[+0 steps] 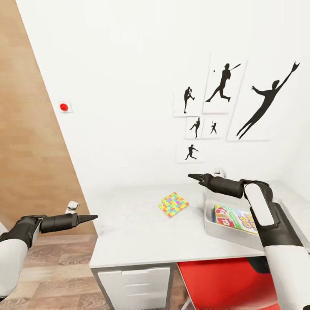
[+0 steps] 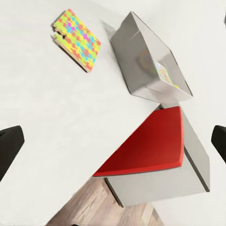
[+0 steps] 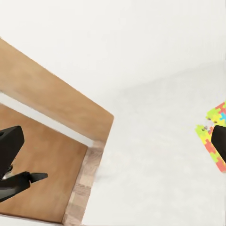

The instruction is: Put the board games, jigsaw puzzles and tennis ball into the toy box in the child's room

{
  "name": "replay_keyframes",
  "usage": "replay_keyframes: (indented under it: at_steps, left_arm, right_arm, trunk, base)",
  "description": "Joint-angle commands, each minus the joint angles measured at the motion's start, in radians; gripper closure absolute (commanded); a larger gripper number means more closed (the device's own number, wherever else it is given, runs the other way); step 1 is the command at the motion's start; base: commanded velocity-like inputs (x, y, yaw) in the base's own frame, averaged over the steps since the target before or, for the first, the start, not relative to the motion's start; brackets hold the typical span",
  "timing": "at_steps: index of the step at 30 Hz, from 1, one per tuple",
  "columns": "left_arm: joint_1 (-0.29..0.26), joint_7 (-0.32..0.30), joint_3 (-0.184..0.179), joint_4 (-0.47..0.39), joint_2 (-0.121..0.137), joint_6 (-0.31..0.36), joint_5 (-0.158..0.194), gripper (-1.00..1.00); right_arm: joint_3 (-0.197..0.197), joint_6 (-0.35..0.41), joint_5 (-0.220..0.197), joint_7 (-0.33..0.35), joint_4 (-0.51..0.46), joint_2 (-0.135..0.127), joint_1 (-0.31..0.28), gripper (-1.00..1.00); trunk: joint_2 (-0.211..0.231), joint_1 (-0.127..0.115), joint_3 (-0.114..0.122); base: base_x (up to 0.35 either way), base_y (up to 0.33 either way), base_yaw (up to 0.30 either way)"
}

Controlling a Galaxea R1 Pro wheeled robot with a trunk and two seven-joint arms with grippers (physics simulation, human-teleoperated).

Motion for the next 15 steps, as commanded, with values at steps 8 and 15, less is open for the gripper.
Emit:
replay_keyframes:
  at_steps: [8,15]
  left_arm:
    - [-0.001,-0.007,0.008,0.001,0.048,0.010,-0.007,-1.00]
    - [-0.001,-0.007,0.009,0.005,0.093,0.009,-0.003,-1.00]
  right_arm:
    - [0.054,0.004,0.017,-0.141,0.188,0.076,-0.115,-1.00]
    - [0.065,0.004,0.019,-0.200,0.219,0.098,-0.141,-1.00]
  trunk:
    - [-0.002,0.001,-0.015]
    - [-0.002,0.001,-0.025]
  base:
    - [0.015,0.227,0.000]
    - [0.091,0.122,0.000]
